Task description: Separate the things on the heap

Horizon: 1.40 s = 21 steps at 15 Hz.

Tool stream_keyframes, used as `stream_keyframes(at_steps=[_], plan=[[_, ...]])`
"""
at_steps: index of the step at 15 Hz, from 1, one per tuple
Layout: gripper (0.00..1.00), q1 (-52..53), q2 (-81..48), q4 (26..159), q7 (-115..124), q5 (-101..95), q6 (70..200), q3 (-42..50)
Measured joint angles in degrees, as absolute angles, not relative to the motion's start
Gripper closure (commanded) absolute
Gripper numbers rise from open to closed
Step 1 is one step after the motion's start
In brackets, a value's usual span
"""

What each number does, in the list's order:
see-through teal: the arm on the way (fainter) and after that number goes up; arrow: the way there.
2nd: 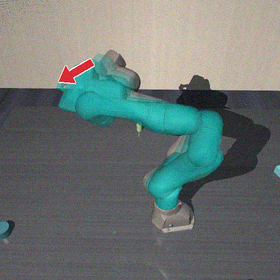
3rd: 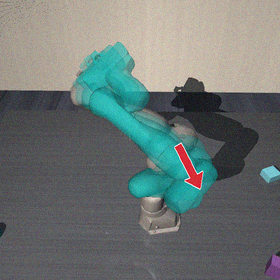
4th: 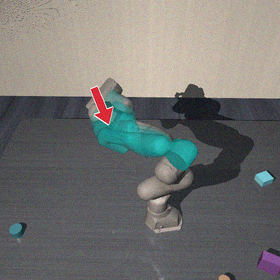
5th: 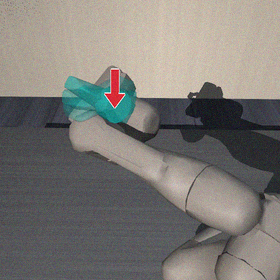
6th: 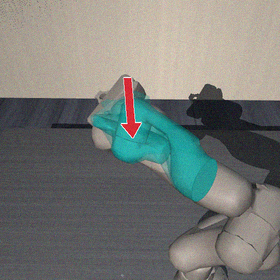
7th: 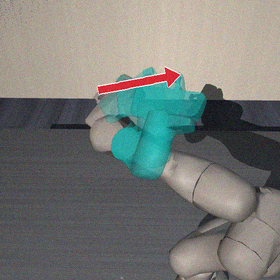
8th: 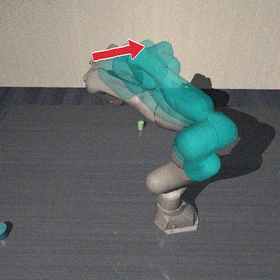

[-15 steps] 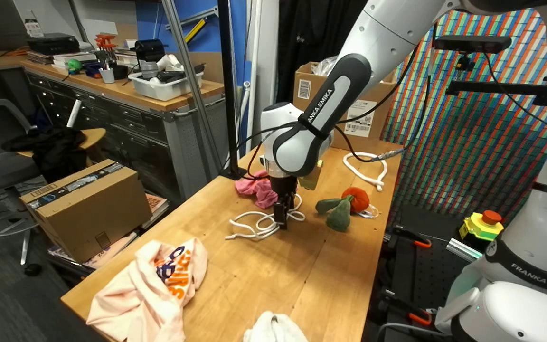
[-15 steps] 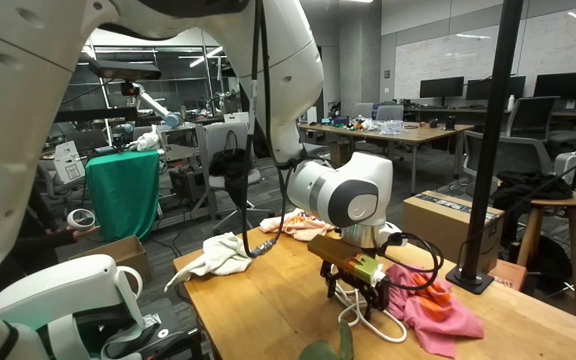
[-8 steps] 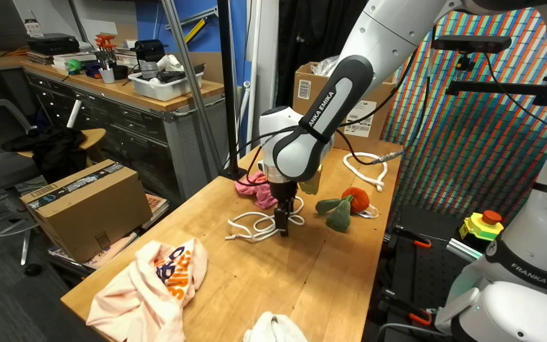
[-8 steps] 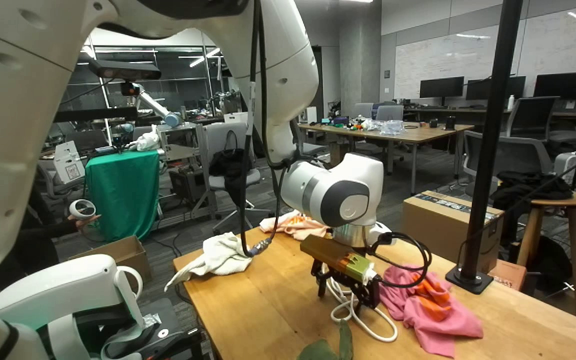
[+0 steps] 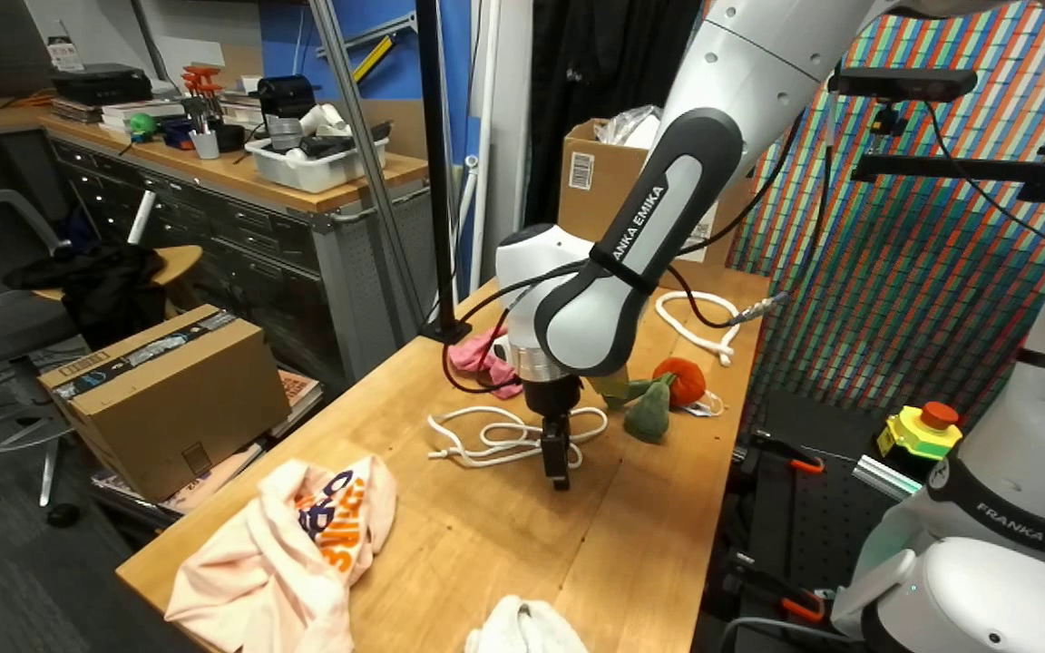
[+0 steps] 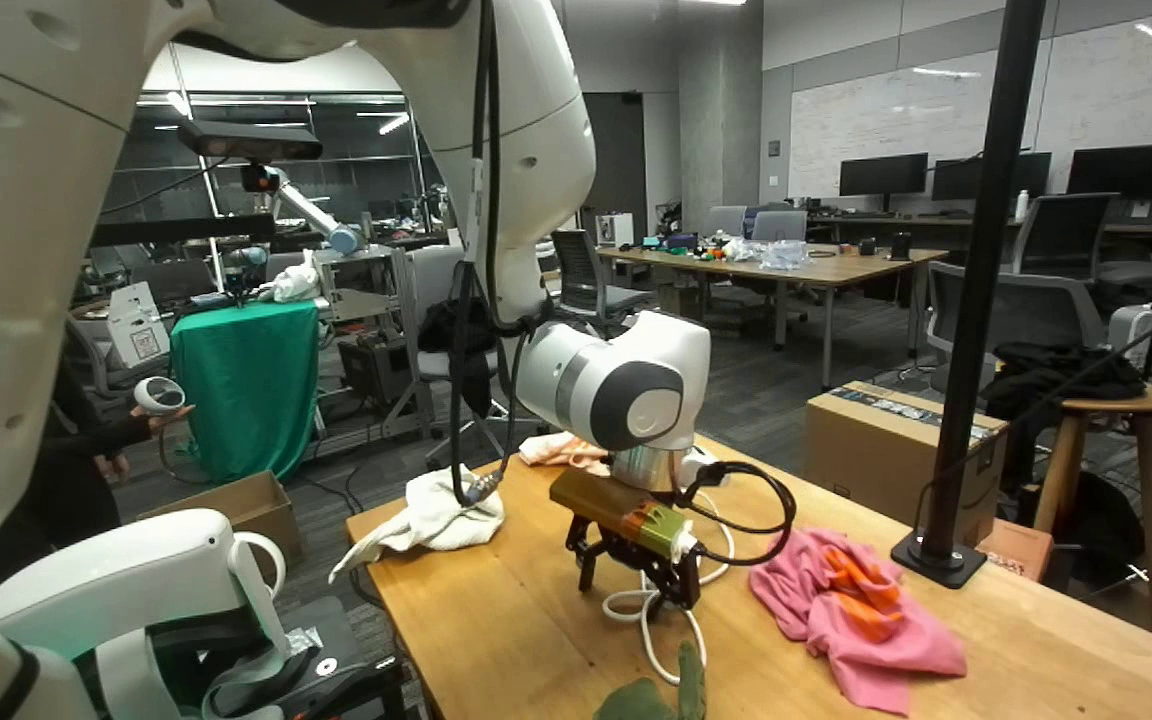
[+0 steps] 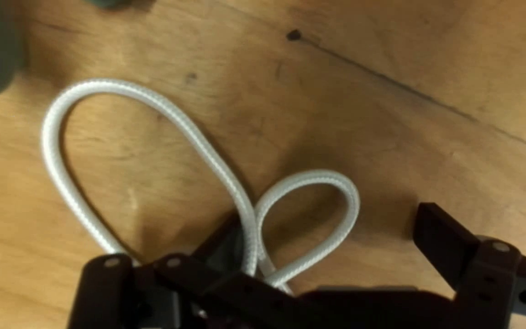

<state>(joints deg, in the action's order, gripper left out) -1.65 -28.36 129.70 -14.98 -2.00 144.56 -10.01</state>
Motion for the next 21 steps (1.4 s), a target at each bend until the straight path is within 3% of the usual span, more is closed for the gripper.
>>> stream_keyframes(at_steps=[13,21], plan=[[0.0,1.4,-21.7,139.2,-17.4,4.2,144.5,-19.3],[0.0,6.7,-11.4,139.6,-12.7,-3.0,140.8,-16.4]])
